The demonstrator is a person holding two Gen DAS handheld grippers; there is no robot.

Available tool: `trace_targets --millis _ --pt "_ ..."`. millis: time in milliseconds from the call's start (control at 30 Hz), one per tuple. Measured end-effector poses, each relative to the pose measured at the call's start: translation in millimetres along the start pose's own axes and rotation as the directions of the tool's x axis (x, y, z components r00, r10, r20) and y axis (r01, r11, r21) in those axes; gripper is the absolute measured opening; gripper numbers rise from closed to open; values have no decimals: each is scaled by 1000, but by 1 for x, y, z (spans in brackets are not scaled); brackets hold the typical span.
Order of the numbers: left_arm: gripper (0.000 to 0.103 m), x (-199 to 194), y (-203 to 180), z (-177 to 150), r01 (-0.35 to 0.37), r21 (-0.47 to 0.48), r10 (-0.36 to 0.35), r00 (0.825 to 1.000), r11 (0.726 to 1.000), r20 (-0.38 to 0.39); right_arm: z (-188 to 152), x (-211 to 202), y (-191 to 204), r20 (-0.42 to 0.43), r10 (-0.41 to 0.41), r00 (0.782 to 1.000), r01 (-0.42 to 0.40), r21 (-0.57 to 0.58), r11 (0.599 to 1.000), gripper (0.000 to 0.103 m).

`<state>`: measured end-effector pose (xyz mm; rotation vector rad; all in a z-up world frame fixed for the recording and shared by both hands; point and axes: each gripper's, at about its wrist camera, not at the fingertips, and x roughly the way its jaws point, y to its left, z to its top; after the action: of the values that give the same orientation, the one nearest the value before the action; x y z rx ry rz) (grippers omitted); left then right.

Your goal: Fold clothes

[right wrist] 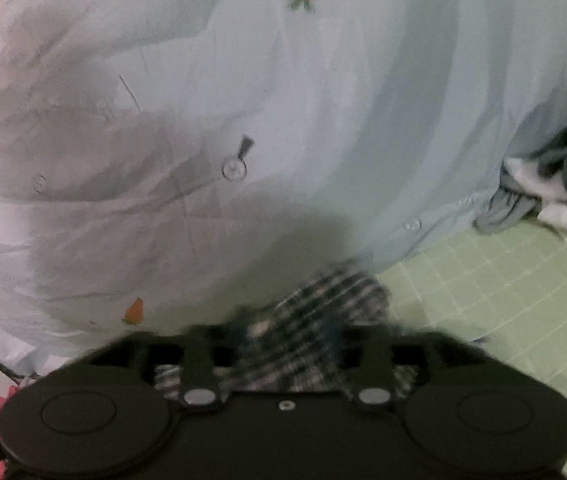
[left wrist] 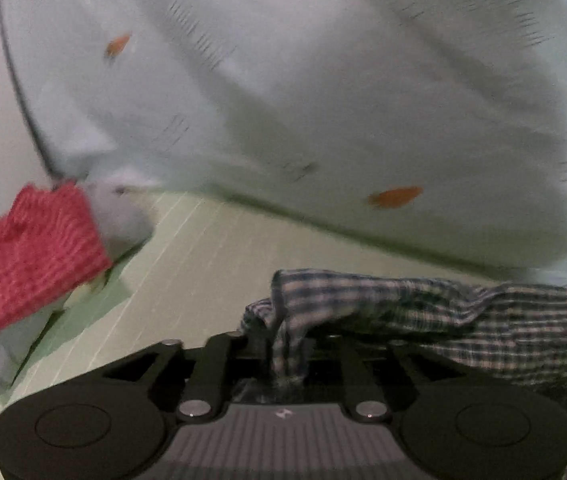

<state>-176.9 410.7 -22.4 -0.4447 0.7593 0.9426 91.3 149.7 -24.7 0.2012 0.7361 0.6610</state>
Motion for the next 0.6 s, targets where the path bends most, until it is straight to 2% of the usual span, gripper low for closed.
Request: trace_targets --millis 67,100,167,200,267,333,433,600 --pt "31 10 10 -2 -30 -13 30 999 999 -23 -10 6 -2 -37 -37 999 37 -4 999 68" --pt "37 12 13 -4 -41 -12 41 999 999 -29 -15 9 -3 -56 -55 997 55 -6 998 71" --pt "48 10 12 -11 -36 -8 36 999 999 -41 -26 9 -9 -87 -101 991 100 -13 995 85" --pt "53 8 10 -15 -25 -9 25 998 1000 -50 -32 5 -14 -99 -126 987 125 -18 992 88" --pt "56 4 1 -23 21 7 -21 997 1000 -69 -46 -6 -26 -111 -174 978 172 -32 985 101" --pt "65 -3 -15 -33 89 44 -85 992 995 -92 -59 -20 -36 -117 -212 970 209 -36 977 102" --pt "69 -15 -48 -49 207 119 -191 972 971 -134 -71 -42 -48 -134 -238 962 237 -22 971 102" --pt "71 -37 -112 -86 379 210 -331 915 901 -232 -87 -68 -67 -150 -243 958 248 17 969 102"
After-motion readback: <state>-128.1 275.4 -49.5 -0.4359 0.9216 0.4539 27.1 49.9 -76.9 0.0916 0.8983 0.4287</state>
